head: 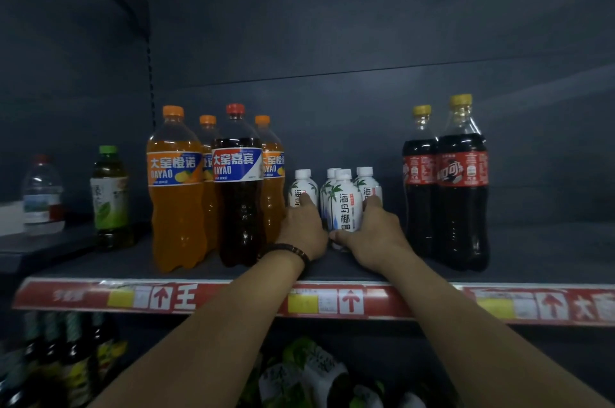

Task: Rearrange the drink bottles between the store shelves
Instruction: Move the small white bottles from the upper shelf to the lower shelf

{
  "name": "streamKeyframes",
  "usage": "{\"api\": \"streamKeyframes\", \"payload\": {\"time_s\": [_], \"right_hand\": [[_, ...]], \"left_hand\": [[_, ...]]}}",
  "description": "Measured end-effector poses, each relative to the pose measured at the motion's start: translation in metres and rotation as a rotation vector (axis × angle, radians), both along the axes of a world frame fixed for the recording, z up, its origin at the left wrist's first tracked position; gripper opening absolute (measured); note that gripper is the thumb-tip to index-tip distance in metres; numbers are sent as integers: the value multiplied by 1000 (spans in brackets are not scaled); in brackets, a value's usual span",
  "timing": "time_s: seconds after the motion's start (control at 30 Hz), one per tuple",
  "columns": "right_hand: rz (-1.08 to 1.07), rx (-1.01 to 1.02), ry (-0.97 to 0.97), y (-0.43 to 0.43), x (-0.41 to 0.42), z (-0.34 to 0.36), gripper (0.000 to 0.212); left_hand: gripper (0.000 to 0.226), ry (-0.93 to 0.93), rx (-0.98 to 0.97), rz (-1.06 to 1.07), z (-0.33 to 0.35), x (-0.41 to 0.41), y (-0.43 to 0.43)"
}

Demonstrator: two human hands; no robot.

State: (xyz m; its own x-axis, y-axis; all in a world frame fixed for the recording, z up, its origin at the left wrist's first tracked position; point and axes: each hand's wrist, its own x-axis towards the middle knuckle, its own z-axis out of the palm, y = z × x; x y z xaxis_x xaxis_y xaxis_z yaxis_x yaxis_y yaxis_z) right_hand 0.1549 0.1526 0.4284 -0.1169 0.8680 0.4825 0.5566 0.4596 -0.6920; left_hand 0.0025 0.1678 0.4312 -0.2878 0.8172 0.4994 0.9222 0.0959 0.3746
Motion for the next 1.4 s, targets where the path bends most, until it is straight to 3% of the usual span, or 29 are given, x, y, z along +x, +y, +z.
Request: {"api": "streamKeyframes", "payload": {"time_s": [0.1, 0.37, 0.53, 0.67, 0.73, 0.97, 1.23, 1.4], "right_hand": [[-7, 9, -6, 0, 0, 0, 73], [2, -1, -41, -4, -1, 1, 68], [40, -57, -119, -9, -7, 8, 72], [2, -62, -155, -14, -28, 8, 72], [-19, -51, -163, -15, -41, 7, 70], [-56, -54, -182, -20, -80, 9, 65], [-115, -77, -215, -17, -89, 9, 59], [-122, -57, -272, -48, -86, 9, 56]], "left_hand": [[74, -101, 5, -18, -2, -5, 2], [58, -112, -26, -41, 5, -2, -23], [39, 232, -147, -19, 19, 14, -89], [28, 636, 182, -19, 1, -11, -136], [30, 715, 255, -29, -7, -38, -136], [16, 409, 507, -98, -38, -77, -112], [25, 268, 516, -180, -45, -84, -110], [14, 71, 621, -282, -50, -86, -128]]}}
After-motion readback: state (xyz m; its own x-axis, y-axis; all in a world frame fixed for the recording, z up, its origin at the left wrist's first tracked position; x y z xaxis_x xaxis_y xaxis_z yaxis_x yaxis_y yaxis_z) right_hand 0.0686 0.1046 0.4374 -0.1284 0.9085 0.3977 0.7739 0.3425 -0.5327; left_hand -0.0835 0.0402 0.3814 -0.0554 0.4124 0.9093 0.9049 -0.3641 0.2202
